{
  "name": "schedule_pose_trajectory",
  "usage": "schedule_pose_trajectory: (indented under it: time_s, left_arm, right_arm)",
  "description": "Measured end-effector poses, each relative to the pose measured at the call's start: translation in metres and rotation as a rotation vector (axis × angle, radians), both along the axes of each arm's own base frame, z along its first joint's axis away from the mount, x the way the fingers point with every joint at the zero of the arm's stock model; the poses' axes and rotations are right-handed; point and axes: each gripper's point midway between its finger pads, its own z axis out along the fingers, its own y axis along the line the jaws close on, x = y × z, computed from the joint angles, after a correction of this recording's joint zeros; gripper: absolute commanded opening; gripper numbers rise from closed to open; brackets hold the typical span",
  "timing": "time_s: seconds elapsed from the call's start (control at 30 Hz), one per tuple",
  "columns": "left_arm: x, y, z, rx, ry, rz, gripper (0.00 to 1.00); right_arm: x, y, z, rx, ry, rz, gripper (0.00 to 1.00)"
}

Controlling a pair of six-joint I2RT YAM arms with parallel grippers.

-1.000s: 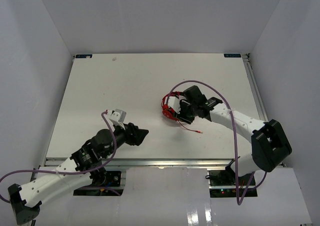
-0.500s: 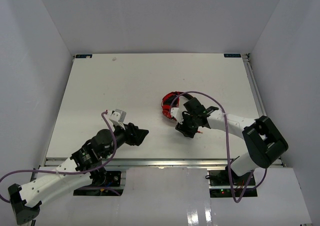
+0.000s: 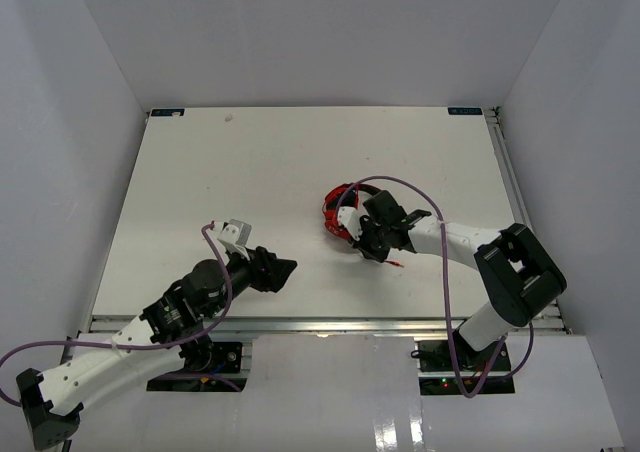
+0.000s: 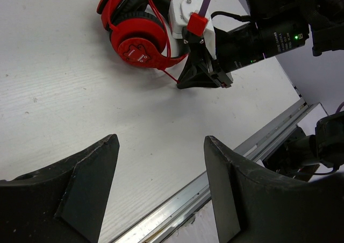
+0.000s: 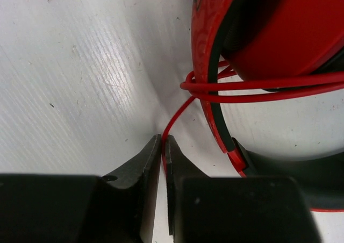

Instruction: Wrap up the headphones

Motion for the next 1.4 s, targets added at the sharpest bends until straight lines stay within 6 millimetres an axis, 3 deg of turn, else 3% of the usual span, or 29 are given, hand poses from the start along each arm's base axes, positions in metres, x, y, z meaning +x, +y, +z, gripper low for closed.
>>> schedule_pose_trajectory:
  time_s: [0.17,0.43,0.83,1.17,1.4]
  left_arm:
    - [0.0,0.0,0.001,-0.003,-0.003,0.0,0.76]
    - [0.001,0.0,-0.002,0.008,0.004,0.001,0.76]
    - [0.001,0.0,-0.003,0.014,0.002,0.001,0.76]
    - [0.0,0.0,-0.001,0.009,-0.003,0.0,0.76]
    - [-0.001,0.002,0.0,0.005,-0.007,0.0,0.76]
  right_arm:
    - [0.006,-0.01,0.008,-0.056,-0.044,0.017,0.09]
    - [0.03,-0.009,0.045,-0.162,-0.23,0.092,0.1]
    - [0.028,0.0,0.049,-0.391,-0.49,0.266,0.15]
    - [0.041,-0.005,0.053,-0.459,-0.61,0.281,0.17]
    - [0.047,-0.004,0.05,-0.478,-0.639,0.287,0.26]
